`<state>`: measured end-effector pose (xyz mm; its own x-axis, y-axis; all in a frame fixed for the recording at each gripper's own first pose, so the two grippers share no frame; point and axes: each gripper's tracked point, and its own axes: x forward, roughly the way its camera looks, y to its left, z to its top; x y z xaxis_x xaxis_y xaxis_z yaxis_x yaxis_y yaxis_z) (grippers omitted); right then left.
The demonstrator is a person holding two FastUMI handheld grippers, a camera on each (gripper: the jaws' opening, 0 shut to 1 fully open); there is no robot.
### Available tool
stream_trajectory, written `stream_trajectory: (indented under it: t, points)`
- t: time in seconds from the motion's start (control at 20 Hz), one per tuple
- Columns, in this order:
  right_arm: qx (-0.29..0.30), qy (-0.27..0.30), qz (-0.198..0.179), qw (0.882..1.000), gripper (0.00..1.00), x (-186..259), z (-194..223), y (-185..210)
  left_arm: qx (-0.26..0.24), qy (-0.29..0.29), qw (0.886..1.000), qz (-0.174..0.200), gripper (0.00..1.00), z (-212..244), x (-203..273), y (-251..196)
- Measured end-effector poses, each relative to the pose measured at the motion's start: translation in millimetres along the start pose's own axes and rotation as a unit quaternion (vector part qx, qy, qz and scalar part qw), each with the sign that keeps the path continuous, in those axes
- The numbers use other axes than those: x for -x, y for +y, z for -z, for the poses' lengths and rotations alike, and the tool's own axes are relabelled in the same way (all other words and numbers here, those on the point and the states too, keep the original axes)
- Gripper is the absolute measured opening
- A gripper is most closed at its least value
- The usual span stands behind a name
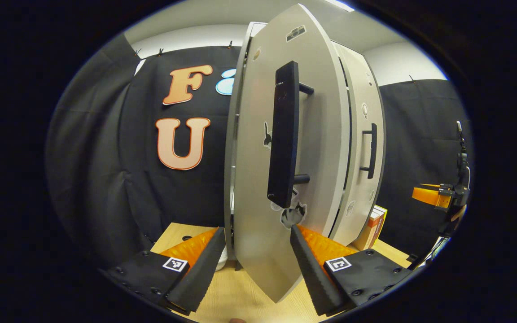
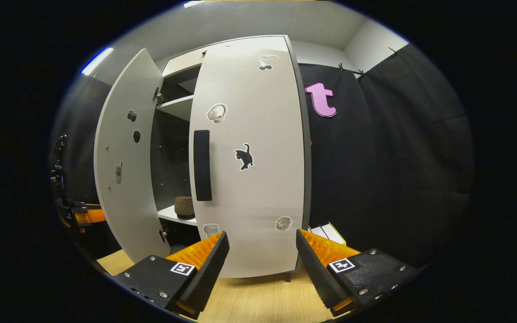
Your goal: Grab one shoe with the right hand and put it into the shoe cabinet, grab the other shoe with the left hand and put it into the shoe cabinet; then close the right door with the right hand and the left door with the left hand.
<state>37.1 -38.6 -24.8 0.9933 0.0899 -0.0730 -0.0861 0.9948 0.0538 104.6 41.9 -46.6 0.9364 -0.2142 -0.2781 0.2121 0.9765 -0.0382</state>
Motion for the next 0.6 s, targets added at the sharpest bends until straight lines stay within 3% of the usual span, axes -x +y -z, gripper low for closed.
stream_trajectory:
  t: [0.05,0.2,0.3,0.4,0.5,0.6]
  points:
    - [-0.003,0.001,0.003,1.0,0.92,2.3,1.2,-2.4,-0.001,-0.001,1.0,0.001,0.93,-0.3,-6.6,-3.4]
    - [-0.009,0.002,0.013,1.0,0.92,7.9,4.2,-12.5,0.009,0.002,1.0,0.015,0.96,2.4,-22.0,-19.4]
    - [-0.012,0.0,0.02,1.0,0.93,12.1,3.5,-17.9,0.002,-0.002,1.0,0.015,0.93,0.6,-35.6,-23.7]
    - [-0.014,0.0,0.028,1.0,0.92,15.1,4.3,-25.1,0.0,-0.002,1.0,0.012,0.99,1.5,-54.0,-27.2]
    - [-0.014,0.0,0.034,0.999,0.92,15.9,4.0,-30.4,0.004,-0.001,1.0,0.01,0.94,3.1,-77.3,-31.2]
    - [-0.015,-0.001,0.039,0.999,0.92,14.3,4.3,-36.2,0.006,0.004,1.0,0.008,0.99,6.4,-101.0,-30.3]
